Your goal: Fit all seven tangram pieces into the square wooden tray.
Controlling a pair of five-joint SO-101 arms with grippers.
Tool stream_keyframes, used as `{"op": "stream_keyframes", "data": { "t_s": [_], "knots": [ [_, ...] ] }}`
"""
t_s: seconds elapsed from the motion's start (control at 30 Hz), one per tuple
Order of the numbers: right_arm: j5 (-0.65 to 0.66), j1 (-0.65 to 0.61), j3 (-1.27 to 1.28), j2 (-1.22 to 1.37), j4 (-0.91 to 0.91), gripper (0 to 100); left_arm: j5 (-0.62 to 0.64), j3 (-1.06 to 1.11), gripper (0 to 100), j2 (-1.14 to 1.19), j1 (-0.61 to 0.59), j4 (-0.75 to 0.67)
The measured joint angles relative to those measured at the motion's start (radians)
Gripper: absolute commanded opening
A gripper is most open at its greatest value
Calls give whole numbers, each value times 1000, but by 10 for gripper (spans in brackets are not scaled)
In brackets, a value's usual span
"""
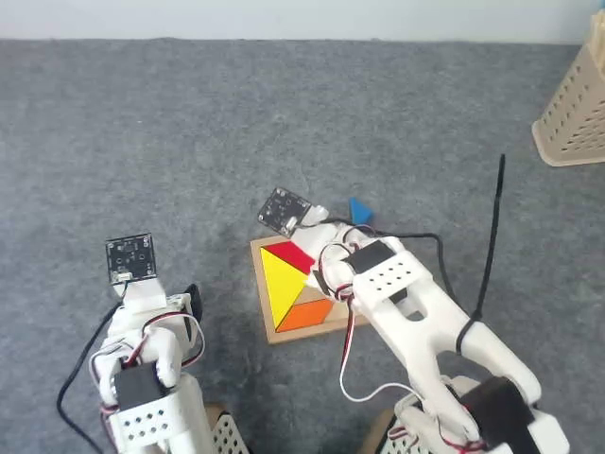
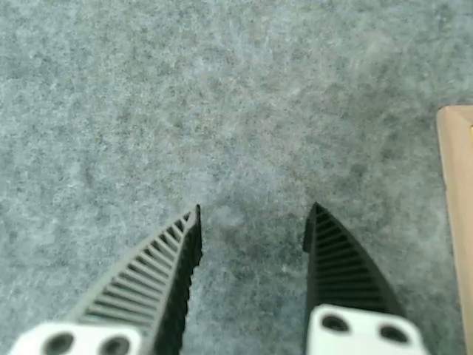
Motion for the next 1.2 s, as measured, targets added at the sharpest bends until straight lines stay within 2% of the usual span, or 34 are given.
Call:
{"op": "stream_keyframes", "data": {
  "t_s": [0.27,0.7,0.83,1.0,1.2],
  "knots": [
    [-31,0,83,66,-245,20,0,0,216,0,-2,0],
    [-34,-2,83,89,-252,23,0,0,216,0,0,0],
    [-37,81,63,-25,-252,39,0,0,216,0,-2,0],
    [-132,262,-74,-64,-215,155,0,0,216,0,-2,0],
    [-132,275,-316,160,-74,174,0,0,216,0,-2,0]
  ]
}}
